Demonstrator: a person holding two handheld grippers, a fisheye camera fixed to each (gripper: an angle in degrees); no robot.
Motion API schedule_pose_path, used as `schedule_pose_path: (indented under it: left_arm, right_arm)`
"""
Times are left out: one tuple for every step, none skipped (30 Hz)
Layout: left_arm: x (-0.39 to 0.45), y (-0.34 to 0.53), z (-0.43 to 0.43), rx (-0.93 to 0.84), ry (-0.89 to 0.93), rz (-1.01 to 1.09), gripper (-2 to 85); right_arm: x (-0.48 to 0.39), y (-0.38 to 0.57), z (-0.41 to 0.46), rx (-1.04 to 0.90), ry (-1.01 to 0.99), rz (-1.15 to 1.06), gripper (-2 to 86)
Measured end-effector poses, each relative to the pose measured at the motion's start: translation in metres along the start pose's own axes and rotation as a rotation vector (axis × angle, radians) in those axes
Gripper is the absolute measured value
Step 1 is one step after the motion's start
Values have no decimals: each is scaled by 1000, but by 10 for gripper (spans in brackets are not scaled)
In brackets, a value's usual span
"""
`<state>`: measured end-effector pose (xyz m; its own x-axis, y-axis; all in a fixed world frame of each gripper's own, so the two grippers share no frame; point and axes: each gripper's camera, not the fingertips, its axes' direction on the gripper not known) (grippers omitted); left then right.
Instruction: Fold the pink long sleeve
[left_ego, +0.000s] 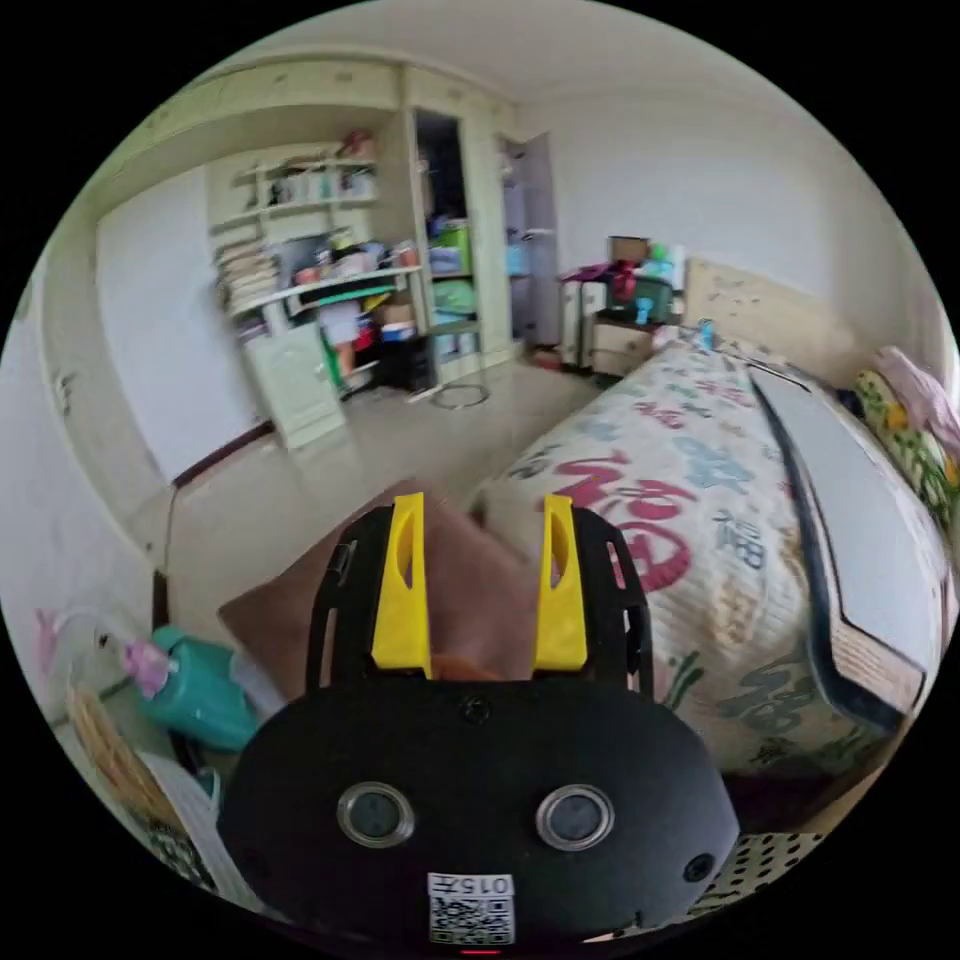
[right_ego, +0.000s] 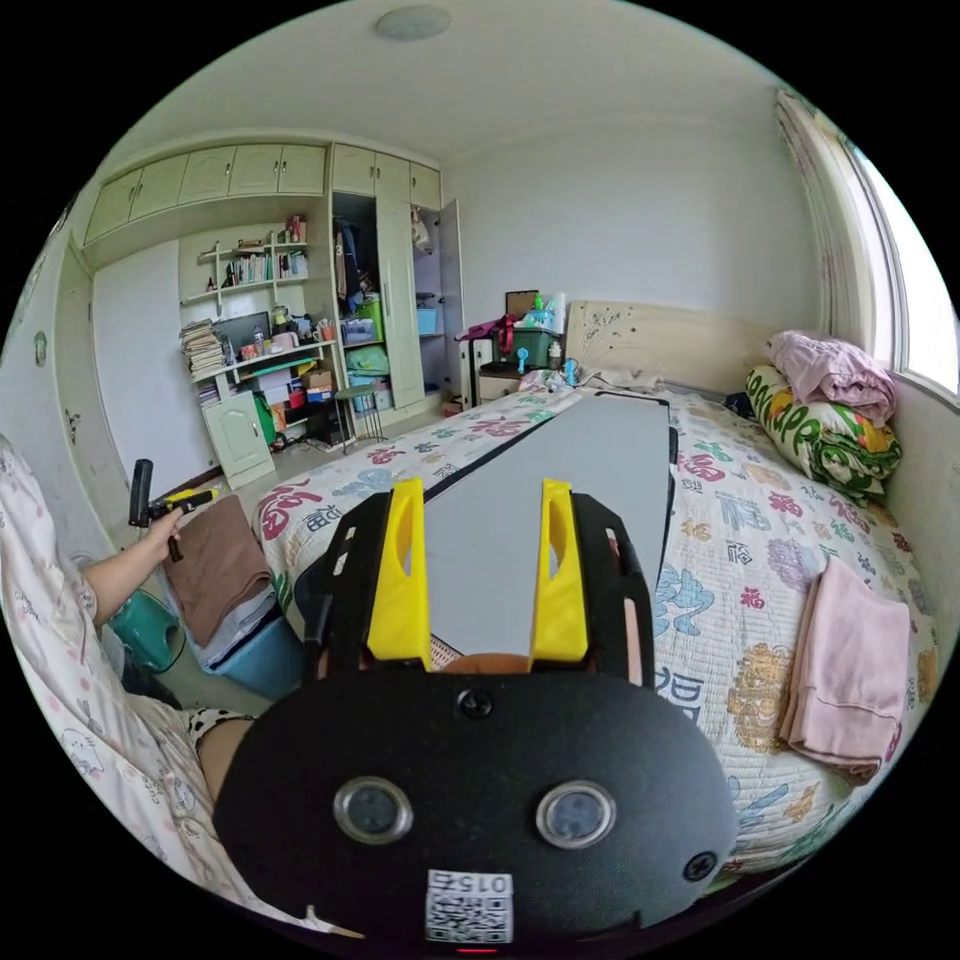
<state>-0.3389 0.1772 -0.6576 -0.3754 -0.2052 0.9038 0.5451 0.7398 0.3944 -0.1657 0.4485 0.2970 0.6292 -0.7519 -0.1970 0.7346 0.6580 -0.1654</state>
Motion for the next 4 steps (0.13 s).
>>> schedule_pose_path:
  left_arm:
    - [-39, -2, -6, -5, -75, -121, 161]
    - [-76, 0, -16, 9, -146, -247, 161]
    - [-92, 2, -22, 14, -176, -302, 161]
    - [-119, 5, -29, 9, -219, -382, 161]
  right_arm:
    - [-3, 1, 4, -3, 12, 0, 161]
    - [-5, 2, 8, -4, 18, 1, 161]
    - [-7, 2, 10, -6, 18, 2, 161]
    - [-8, 2, 15, -11, 12, 7, 161]
